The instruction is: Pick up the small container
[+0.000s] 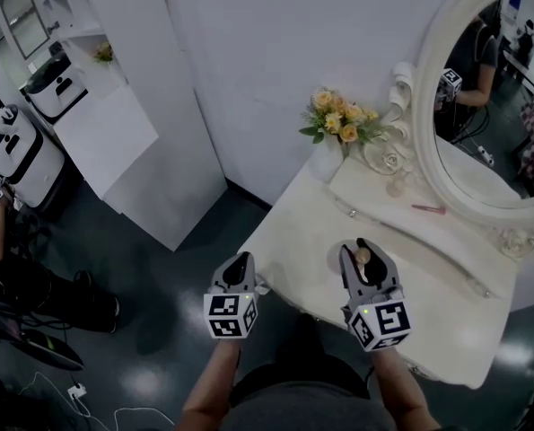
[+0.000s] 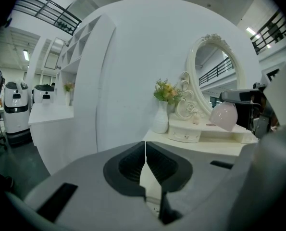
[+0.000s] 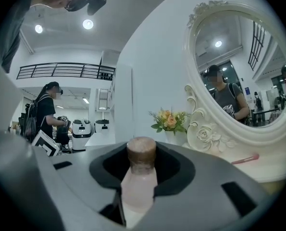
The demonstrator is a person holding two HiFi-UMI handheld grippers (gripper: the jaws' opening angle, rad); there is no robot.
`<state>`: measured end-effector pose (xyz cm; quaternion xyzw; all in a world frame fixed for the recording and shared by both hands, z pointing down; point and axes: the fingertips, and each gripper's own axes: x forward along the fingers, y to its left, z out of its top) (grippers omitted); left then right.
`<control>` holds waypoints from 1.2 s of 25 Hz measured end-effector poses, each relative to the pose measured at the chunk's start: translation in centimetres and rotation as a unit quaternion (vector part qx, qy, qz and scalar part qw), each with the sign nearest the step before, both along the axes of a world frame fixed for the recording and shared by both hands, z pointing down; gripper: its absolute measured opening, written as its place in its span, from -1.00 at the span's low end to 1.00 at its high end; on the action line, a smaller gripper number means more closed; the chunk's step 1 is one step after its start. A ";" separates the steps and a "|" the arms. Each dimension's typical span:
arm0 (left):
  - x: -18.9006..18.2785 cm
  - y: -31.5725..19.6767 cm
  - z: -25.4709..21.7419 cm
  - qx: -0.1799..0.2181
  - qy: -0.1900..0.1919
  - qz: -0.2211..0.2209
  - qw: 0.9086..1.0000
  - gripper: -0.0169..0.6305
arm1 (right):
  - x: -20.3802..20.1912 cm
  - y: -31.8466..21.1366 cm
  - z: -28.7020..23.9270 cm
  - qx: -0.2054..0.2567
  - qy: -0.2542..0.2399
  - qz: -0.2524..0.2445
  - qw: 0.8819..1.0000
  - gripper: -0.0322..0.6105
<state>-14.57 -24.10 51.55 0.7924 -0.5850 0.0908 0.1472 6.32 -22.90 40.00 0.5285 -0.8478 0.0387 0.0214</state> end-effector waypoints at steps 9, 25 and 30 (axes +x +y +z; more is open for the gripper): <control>0.0 0.4 -0.3 0.006 0.000 0.001 1.000 -0.91 | 0.0 0.6 -0.2 0.002 -0.009 0.001 1.000 -0.48; 0.0 0.6 -0.7 0.010 0.000 0.004 1.000 -0.91 | 0.0 1.0 -0.9 0.009 -0.008 0.008 1.000 -0.49; 0.0 0.4 -0.7 0.012 0.000 0.006 1.000 -0.91 | -0.2 0.9 -1.0 0.011 -0.011 0.009 1.000 -0.49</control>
